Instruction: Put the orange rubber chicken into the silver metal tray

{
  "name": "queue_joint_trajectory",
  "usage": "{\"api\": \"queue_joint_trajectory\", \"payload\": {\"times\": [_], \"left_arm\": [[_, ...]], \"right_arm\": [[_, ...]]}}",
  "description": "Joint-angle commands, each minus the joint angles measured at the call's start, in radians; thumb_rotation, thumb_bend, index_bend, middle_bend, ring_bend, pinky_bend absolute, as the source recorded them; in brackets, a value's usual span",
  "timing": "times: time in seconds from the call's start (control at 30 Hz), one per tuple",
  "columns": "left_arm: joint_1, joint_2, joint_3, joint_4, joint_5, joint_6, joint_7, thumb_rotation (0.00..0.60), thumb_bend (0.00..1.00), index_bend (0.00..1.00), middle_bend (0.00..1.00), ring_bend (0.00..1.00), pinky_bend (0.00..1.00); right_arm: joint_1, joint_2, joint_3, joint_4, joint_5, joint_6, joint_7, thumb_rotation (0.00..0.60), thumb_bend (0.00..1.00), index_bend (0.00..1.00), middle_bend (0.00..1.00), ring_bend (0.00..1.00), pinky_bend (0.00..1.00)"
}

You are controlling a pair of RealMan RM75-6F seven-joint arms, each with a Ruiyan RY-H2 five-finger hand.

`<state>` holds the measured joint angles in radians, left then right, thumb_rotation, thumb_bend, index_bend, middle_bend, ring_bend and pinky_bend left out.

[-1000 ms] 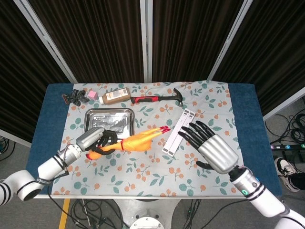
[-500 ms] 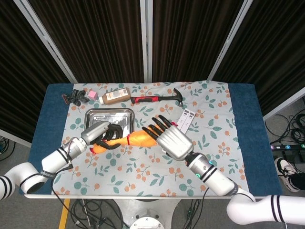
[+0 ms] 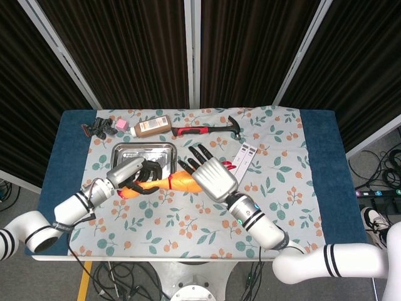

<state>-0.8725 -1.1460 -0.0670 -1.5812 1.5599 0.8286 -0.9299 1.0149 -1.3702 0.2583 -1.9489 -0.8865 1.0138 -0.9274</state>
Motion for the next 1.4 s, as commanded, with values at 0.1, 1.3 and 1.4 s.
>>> {"api": "queue_joint_trajectory", "payload": {"times": [0.1, 1.3, 1.4], "left_arm": [[-0.004, 0.001, 0.000, -0.001, -0.004, -0.005, -0.005, 0.600, 0.67, 0.77, 0.84, 0.75, 0.77], [-0.024, -0.011, -0.013, 0.008, -0.077, -0.064, -0.042, 0.600, 0.67, 0.77, 0.84, 0.75, 0.77], [-0.025, -0.009, -0.020, 0.007, -0.095, -0.080, -0.053, 0.600, 0.67, 0.77, 0.84, 0.75, 0.77]], "right_arm": [[0.015, -0.014, -0.010, 0.011, -0.001, 0.020, 0.012, 0.600, 0.04, 0.22, 0.31, 0.07, 0.14], [0.068, -0.060, -0.030, 0.057, 0.050, 0.075, 0.060, 0.600, 0.05, 0.23, 0.43, 0.22, 0.22], [0.072, -0.055, -0.032, 0.047, 0.063, 0.079, 0.055, 0.600, 0.00, 0.05, 0.25, 0.12, 0.17]]}}
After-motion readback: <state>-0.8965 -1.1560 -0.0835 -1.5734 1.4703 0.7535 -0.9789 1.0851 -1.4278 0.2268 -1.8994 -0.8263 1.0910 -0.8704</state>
